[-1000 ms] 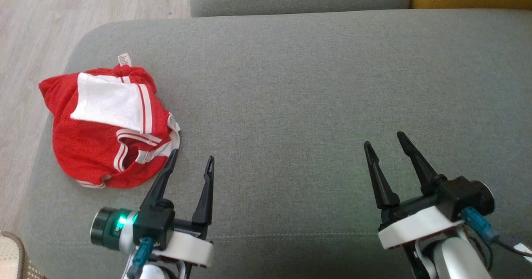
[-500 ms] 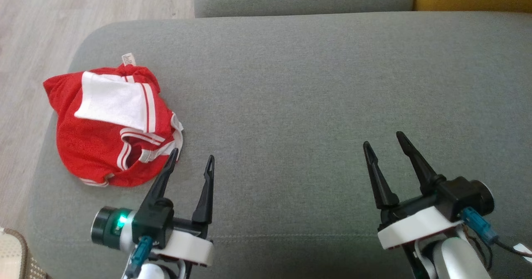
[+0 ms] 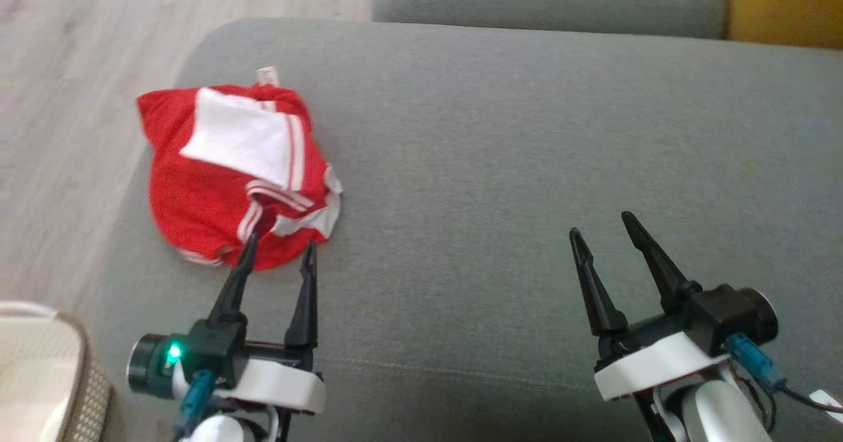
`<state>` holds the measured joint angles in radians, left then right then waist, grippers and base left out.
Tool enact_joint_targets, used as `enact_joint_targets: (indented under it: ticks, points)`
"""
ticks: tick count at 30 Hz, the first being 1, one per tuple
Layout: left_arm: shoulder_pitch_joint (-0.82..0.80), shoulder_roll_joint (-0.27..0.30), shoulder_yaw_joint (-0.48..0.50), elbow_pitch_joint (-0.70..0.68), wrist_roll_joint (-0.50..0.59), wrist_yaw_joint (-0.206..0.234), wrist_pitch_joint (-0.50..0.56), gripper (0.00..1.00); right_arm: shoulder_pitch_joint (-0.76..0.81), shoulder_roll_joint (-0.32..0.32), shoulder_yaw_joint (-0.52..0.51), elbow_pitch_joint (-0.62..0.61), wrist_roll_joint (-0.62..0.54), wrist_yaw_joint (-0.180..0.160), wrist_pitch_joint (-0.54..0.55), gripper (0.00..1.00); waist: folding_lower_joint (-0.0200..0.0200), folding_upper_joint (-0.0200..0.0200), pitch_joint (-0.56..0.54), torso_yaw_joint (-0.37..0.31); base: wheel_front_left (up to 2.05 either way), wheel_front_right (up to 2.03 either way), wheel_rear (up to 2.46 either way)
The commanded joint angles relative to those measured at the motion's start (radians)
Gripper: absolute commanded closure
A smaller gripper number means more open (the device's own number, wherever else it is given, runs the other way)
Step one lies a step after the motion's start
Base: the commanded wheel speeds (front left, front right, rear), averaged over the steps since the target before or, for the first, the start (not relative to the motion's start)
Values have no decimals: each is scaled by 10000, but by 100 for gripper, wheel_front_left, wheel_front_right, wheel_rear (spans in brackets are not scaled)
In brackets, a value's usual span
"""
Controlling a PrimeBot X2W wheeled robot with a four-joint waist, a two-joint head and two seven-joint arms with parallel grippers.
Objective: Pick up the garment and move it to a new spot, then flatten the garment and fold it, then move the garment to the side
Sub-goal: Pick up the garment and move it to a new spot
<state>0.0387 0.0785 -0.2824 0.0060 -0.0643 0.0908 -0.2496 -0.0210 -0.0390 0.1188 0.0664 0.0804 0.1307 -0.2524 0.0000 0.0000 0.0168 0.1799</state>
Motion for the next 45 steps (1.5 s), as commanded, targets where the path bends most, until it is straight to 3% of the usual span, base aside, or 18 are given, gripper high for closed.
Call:
enact_joint_targets:
  ticks: [1, 19, 34, 40, 45]
  points:
    - [-263, -57, 390, -303, 0, -36, -122, 0, -102, -112, 250, -379, 18, 0, -93, 0, 0, 0, -79, 420, 0, 0, 0]
    - [86, -260, 1073, -419, 121, -277, -122, 0, -13, -112, 276, -394, 188, 0, -93, 0, 0, 0, -160, 2701, 0, 0, 0]
    - [-96, -280, 1225, -636, -21, -287, -122, 0, -168, -112, 341, -377, 9, 0, -93, 0, 0, 0, 314, 3010, 0, 0, 0]
    - [-1594, -77, 1494, -753, 159, -952, -122, 0, -503, -112, 371, -381, -431, 0, -93, 0, 0, 0, 1109, 2823, 0, 0, 0]
    - [-3998, 683, 1940, 503, -266, -1868, -122, 0, -968, -112, 417, -360, -939, 0, -93, 0, 0, 0, 1913, 2546, 0, 0, 0]
